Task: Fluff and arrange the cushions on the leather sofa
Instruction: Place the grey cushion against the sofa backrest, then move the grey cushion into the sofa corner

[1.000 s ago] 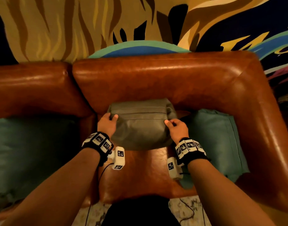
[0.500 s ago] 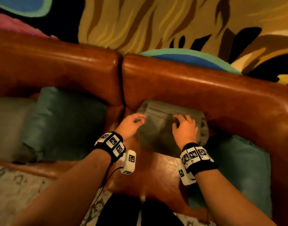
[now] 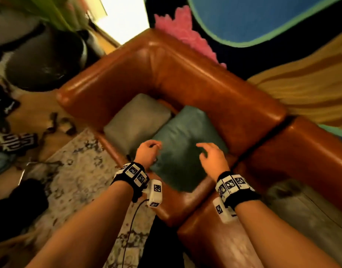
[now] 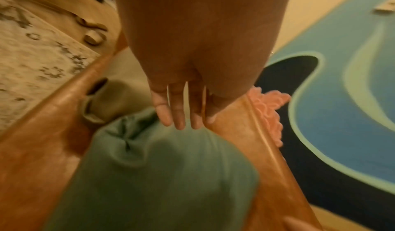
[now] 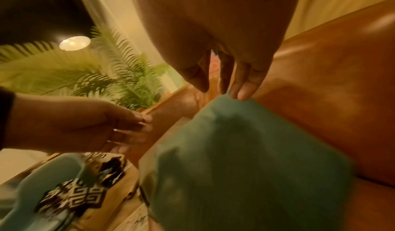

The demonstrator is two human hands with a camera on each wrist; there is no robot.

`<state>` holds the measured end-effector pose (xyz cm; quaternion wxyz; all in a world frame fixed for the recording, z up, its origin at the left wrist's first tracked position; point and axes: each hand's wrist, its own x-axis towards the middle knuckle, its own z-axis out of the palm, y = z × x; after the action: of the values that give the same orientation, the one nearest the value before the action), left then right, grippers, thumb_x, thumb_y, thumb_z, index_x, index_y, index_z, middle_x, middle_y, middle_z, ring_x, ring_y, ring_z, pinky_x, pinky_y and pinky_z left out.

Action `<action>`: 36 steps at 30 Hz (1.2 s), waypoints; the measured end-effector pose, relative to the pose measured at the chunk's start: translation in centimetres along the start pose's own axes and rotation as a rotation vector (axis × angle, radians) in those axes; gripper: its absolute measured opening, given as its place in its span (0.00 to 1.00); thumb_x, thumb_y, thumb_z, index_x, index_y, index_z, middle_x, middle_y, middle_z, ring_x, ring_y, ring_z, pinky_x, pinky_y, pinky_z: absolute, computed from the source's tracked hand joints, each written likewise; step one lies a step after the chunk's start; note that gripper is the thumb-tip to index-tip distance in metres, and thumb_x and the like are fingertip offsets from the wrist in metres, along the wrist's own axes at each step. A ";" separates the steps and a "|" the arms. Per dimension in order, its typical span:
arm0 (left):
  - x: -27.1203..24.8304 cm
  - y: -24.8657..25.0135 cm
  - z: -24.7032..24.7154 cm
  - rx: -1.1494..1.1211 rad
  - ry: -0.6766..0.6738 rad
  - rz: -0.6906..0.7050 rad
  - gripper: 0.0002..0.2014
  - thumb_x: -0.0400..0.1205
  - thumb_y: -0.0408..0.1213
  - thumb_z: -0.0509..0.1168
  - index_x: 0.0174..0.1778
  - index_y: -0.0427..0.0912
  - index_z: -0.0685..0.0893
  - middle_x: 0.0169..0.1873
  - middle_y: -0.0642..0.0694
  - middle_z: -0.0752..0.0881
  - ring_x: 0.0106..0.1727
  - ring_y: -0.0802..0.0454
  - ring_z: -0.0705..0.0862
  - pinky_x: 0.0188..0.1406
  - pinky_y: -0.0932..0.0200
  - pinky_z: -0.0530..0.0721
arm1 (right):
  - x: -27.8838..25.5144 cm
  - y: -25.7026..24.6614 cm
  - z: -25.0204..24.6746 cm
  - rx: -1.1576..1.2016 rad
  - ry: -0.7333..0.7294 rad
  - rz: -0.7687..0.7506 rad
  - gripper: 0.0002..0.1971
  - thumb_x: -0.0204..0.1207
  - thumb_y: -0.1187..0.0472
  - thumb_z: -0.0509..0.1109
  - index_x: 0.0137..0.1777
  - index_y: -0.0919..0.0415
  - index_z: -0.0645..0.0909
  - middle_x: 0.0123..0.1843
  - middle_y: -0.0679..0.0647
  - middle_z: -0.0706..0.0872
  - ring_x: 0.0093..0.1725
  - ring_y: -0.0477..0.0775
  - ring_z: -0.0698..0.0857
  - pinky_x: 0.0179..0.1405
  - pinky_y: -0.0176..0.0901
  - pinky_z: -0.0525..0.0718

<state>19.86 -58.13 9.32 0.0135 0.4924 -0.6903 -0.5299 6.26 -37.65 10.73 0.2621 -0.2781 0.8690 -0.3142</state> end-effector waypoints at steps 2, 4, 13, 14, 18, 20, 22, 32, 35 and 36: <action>2.8 -3.0 -2.9 0.022 0.043 -0.119 0.08 0.80 0.40 0.65 0.45 0.47 0.90 0.40 0.42 0.90 0.45 0.41 0.88 0.46 0.47 0.86 | 3.2 -4.3 2.7 0.000 -0.061 -0.065 0.22 0.77 0.70 0.66 0.71 0.60 0.84 0.67 0.61 0.84 0.67 0.61 0.83 0.71 0.42 0.72; 6.3 -6.2 -5.4 0.121 0.072 -0.244 0.18 0.77 0.48 0.66 0.57 0.42 0.89 0.51 0.46 0.90 0.57 0.44 0.87 0.60 0.49 0.83 | 7.3 -8.5 6.1 0.047 -0.141 -0.049 0.24 0.78 0.71 0.66 0.75 0.62 0.80 0.69 0.63 0.83 0.68 0.61 0.82 0.72 0.42 0.72; 15.5 -15.8 -8.3 -0.693 -0.184 -0.849 0.31 0.90 0.55 0.52 0.78 0.32 0.72 0.73 0.24 0.77 0.57 0.28 0.85 0.47 0.38 0.87 | 27.0 -10.8 14.9 -0.102 -0.105 0.445 0.38 0.82 0.62 0.67 0.86 0.70 0.52 0.84 0.70 0.64 0.82 0.68 0.68 0.78 0.51 0.67; 16.0 -15.0 -8.3 -0.875 -0.178 -0.873 0.28 0.91 0.53 0.50 0.78 0.33 0.72 0.73 0.27 0.78 0.63 0.28 0.84 0.45 0.37 0.89 | 28.3 -9.7 15.0 -0.135 -0.106 0.489 0.42 0.80 0.62 0.70 0.87 0.71 0.50 0.86 0.69 0.61 0.83 0.68 0.66 0.81 0.52 0.65; 18.6 -11.0 -10.4 -1.110 -0.157 -0.847 0.28 0.90 0.57 0.47 0.78 0.42 0.72 0.66 0.38 0.87 0.78 0.32 0.74 0.62 0.37 0.73 | 31.7 -6.3 15.0 -0.174 -0.329 0.556 0.44 0.65 0.56 0.82 0.80 0.66 0.68 0.76 0.64 0.78 0.74 0.66 0.78 0.74 0.57 0.77; 19.8 -9.0 -12.4 -1.057 -0.093 -0.816 0.21 0.88 0.59 0.52 0.65 0.48 0.78 0.39 0.44 0.94 0.60 0.35 0.84 0.59 0.43 0.76 | 32.9 -6.3 14.6 -0.041 -0.363 0.491 0.42 0.57 0.53 0.85 0.73 0.63 0.77 0.68 0.58 0.86 0.68 0.62 0.84 0.72 0.57 0.80; 20.6 -7.0 -14.4 -1.053 0.004 -0.798 0.15 0.86 0.56 0.60 0.58 0.48 0.79 0.31 0.45 0.91 0.46 0.39 0.84 0.57 0.46 0.81 | 33.9 -7.9 13.6 0.110 -0.359 0.421 0.38 0.56 0.56 0.87 0.68 0.63 0.82 0.63 0.58 0.89 0.63 0.60 0.87 0.71 0.59 0.82; 24.1 -3.1 -20.0 -0.977 0.091 -0.359 0.12 0.85 0.52 0.64 0.48 0.47 0.82 0.26 0.52 0.78 0.26 0.57 0.77 0.28 0.61 0.72 | 39.5 -19.2 8.8 0.510 -0.088 0.252 0.13 0.77 0.56 0.77 0.33 0.60 0.83 0.38 0.63 0.89 0.40 0.61 0.90 0.44 0.56 0.89; 25.8 -2.4 -19.9 -0.862 0.030 -0.322 0.12 0.86 0.52 0.64 0.41 0.50 0.78 0.26 0.53 0.70 0.22 0.60 0.71 0.24 0.64 0.72 | 40.7 -18.9 11.1 0.336 -0.042 0.236 0.16 0.77 0.50 0.74 0.31 0.58 0.85 0.42 0.64 0.90 0.49 0.70 0.90 0.55 0.66 0.87; 26.2 -2.2 -19.8 -0.796 0.018 -0.323 0.14 0.85 0.55 0.65 0.40 0.50 0.78 0.26 0.53 0.69 0.23 0.60 0.71 0.25 0.63 0.73 | 40.7 -18.5 11.8 0.280 -0.037 0.237 0.19 0.76 0.46 0.73 0.32 0.60 0.85 0.42 0.65 0.90 0.49 0.69 0.89 0.55 0.67 0.86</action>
<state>18.55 -90.44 3.22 0.1254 0.5551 -0.3457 -0.7460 -9.20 -80.74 4.21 0.3495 -0.1402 0.8385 -0.3938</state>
